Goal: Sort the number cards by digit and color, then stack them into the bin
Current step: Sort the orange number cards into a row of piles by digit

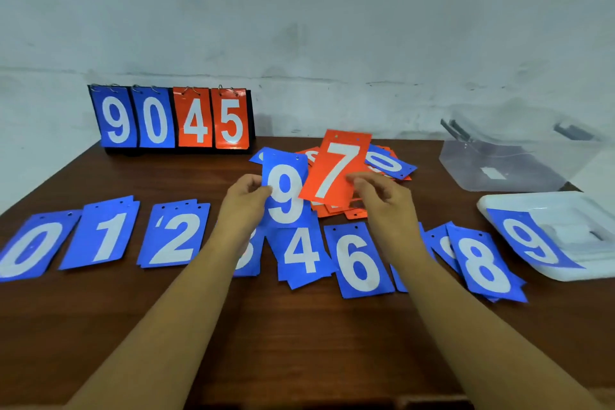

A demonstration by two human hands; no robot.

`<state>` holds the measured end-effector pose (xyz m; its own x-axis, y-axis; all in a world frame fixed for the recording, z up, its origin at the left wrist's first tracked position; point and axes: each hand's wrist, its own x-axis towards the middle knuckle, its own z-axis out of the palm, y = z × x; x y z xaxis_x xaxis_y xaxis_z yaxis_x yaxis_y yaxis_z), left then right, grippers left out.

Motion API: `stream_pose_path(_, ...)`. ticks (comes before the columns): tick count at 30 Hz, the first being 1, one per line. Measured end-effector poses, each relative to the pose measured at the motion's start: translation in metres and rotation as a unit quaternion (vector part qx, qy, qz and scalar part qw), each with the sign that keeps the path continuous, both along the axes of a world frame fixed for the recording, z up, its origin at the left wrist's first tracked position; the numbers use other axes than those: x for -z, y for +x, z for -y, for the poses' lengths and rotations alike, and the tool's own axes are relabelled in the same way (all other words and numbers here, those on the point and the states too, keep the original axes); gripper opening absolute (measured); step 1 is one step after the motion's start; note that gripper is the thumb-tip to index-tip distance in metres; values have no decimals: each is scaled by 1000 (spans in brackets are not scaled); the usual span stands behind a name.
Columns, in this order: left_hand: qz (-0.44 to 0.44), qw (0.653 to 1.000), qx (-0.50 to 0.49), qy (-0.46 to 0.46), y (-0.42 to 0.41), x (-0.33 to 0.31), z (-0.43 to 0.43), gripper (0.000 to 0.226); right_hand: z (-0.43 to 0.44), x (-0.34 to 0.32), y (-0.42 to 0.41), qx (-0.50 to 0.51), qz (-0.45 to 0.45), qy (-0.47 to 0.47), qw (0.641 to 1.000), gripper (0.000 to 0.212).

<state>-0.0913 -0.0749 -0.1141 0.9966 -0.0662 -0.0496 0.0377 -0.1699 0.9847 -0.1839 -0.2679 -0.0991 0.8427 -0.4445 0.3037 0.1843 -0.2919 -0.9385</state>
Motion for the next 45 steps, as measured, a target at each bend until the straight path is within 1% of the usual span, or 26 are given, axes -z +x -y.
stream_pose_path(2, -20, 999, 3, -47, -20, -5, -2, 10, -4, 1, -15, -20, -17, 38, 999, 9)
stream_pose_path(3, -30, 997, 7, -72, -31, -5, -2, 11, -6, 3, -22, -31, -28, 60, 997, 9)
stream_pose_path(5, -44, 991, 24, -122, -53, -5, -4, 14, -10, 8, -34, -47, -41, 82, 995, 15)
stream_pose_path(7, -52, 985, 39, -157, -71, -5, -4, 15, -14, 12, -45, -57, -46, 81, 994, 25)
stream_pose_path(9, -54, 981, 54, -178, -86, -3, -4, 13, -18, 16, -54, -51, -81, 84, 992, 35)
stream_pose_path(11, -43, 980, 81, -177, -97, -1, -2, 18, -22, 20, -63, -39, -120, 68, 990, 34)
stream_pose_path(14, -20, 983, 121, -137, -108, 3, 1, 46, -25, 24, -73, -42, -139, 32, 989, 18)
stream_pose_path(15, -11, 983, 127, -131, -111, 5, 3, 46, -24, 23, -75, -42, -139, 29, 989, 13)
stream_pose_path(16, -5, 984, 126, -128, -112, 6, 6, 40, -23, 23, -76, -40, -141, 37, 989, 11)
stream_pose_path(17, -1, 984, 125, -127, -114, 8, 8, 34, -21, 22, -77, -41, -146, 63, 986, 13)
stream_pose_path(19, 10, 984, 126, -125, -115, 10, 16, 24, -16, 20, -78, -56, -153, 159, 974, 21)
stream_pose_path(20, 17, 985, 126, -115, -115, 9, 21, 20, -12, 18, -80, -66, -151, 189, 968, 21)
stream_pose_path(21, 19, 986, 125, -104, -116, 7, 27, 18, -6, 17, -82, -68, -148, 186, 969, 19)
stream_pose_path(23, 12, 988, 124, -95, -116, 4, 41, 14, 6, 12, -87, -48, -148, 138, 978, 16)
stream_pose_path(25, 3, 987, 127, -97, -117, 1, 58, 13, 22, 6, -93, -11, -149, 110, 983, 19)
stream_pose_path(27, 1, 986, 135, -98, -117, -2, 75, 12, 40, 2, -100, 10, -139, 106, 985, 19)
stream_pose_path(29, -12, 986, 134, -99, -115, -2, 95, 19, 62, 1, -107, 35, -127, 111, 985, 15)
stream_pose_path(31, -24, 984, 139, -109, -116, -5, 114, 11, 89, -1, -114, 79, -127, 92, 984, 13)
stream_pose_path(34, -18, 979, 171, -113, -118, -4, 141, 16, 136, -2, -122, 142, -125, 73, 979, 17)
stream_pose_path(36, -21, 974, 195, -112, -120, -2, 158, 17, 167, -5, -128, 179, -112, 78, 974, 16)
stream_pose_path(37, -26, 972, 202, -112, -120, 0, 165, 16, 182, -6, -131, 200, -114, 64, 971, 15)
stream_pose_path(39, -35, 971, 214, -103, -120, 3, 177, 12, 211, -7, -135, 252, -139, -6, 958, 20)
stream_pose_path(41, -43, 970, 222, -89, -118, 7, 187, 18, 236, -5, -135, 289, -169, -74, 939, 26)
stream_pose_path(43, -51, 970, 225, -80, -117, 11, 192, 25, 251, 2, -130, 301, -201, -123, 924, 26)
stream_pose_path(45, -57, 970, 225, -75, -116, 13, 195, 28, 257, 11, -123, 303, -230, -168, 909, 24)
